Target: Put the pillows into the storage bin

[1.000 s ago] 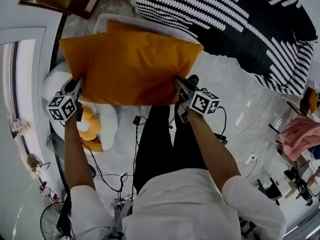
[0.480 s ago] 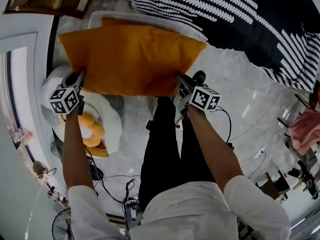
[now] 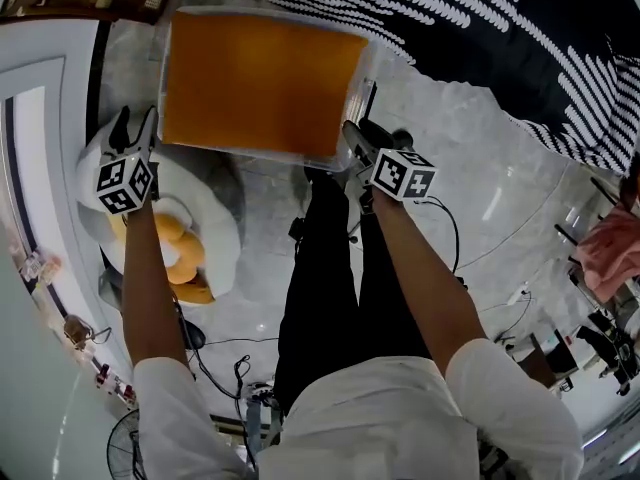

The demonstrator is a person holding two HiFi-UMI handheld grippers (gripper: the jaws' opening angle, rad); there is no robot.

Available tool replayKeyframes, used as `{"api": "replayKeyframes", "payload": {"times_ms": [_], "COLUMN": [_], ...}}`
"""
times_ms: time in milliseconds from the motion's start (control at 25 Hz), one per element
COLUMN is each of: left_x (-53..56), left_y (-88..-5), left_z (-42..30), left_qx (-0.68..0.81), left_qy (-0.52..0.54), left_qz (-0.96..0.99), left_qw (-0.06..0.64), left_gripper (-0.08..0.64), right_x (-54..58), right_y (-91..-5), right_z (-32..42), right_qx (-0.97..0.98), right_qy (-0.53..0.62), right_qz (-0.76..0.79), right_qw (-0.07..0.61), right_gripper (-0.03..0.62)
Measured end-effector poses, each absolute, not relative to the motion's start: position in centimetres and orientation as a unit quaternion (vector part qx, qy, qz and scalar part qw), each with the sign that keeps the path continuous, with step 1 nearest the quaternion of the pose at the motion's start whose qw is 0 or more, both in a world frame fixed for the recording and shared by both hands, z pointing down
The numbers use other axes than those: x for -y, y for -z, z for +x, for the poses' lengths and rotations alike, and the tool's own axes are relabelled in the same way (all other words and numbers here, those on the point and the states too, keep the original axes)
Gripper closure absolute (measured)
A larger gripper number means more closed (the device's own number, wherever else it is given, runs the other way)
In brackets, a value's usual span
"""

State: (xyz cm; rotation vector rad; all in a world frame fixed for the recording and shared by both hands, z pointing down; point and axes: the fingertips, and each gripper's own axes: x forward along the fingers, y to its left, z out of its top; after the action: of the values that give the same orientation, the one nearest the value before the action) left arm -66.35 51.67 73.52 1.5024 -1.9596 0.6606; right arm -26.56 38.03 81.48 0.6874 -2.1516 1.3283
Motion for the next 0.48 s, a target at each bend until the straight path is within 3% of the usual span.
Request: {"api": "replayKeyframes", "payload": {"times_ms": [280,480], "left_x": [-50.8,-49.4], "left_y": [-70.5,-64.8], "left_z": [-54.3,-48.3], "left_qx": [0.673,0.686], "left_qy": [-0.167,-0.117], "left_qz": [0.656,0.662], "left_qw": [0.299,0.278], "left_gripper": [0.302,0.304], "right_x": [-36.7,-33.6], "right_y": [-76.1,-67.9], "right_z": [-25.6,-23.3], "right_qx": [0.842,0.909], "right_qy": [-0.448,-0.341], "right_qz": [0.214,0.164], "right_qw": [0.212,0.173], "right_gripper": [0.411,0.411]}}
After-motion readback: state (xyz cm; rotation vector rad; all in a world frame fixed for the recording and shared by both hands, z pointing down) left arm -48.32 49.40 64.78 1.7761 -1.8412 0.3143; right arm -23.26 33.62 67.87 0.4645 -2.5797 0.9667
